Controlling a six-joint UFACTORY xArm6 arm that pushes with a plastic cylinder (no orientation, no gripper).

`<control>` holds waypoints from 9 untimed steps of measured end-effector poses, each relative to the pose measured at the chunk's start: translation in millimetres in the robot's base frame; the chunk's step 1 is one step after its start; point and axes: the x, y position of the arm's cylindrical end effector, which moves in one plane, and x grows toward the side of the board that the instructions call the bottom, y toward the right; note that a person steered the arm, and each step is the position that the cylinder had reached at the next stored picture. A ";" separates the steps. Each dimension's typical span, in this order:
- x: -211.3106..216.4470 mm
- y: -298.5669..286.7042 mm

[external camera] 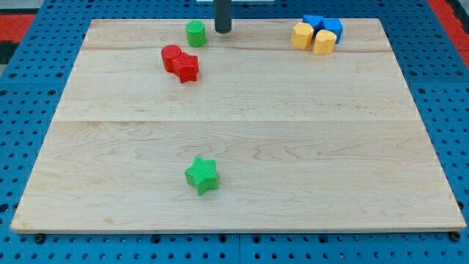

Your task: Move the green circle to the top right of green star

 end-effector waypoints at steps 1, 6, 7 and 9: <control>-10.1 -43.9; 82.3 19.7; 95.2 25.2; 132.3 28.6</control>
